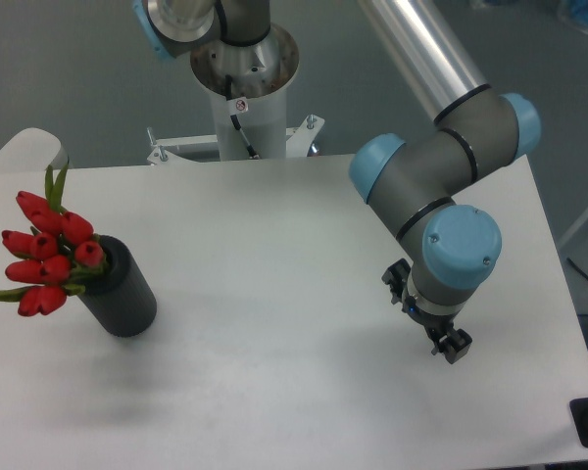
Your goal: Insert the flowers into the vase
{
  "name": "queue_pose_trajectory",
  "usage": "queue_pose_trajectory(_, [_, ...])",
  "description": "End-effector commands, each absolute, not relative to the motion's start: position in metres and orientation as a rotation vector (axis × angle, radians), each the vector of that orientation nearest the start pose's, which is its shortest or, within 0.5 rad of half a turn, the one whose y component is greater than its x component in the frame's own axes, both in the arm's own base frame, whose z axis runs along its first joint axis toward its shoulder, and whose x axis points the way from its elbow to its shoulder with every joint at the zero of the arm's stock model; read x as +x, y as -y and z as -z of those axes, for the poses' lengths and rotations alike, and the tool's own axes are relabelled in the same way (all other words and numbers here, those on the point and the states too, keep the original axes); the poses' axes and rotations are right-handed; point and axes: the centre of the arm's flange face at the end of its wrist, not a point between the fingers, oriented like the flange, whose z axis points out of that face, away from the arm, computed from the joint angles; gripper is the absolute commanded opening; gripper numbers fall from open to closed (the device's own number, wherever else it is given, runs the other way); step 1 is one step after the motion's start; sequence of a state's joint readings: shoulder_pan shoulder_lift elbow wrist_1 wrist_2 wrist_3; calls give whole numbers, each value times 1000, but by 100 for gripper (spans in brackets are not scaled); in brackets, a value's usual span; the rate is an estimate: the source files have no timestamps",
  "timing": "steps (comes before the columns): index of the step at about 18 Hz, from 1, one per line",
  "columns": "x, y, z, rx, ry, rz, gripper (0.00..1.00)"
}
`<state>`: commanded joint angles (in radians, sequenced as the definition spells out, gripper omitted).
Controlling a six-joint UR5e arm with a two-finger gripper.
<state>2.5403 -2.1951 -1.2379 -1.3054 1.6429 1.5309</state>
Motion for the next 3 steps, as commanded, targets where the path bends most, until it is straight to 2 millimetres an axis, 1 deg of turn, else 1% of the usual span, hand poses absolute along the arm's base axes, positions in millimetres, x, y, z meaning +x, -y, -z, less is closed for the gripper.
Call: queue_pose_trajectory(3, [-523, -511, -292, -3086, -891, -9, 100])
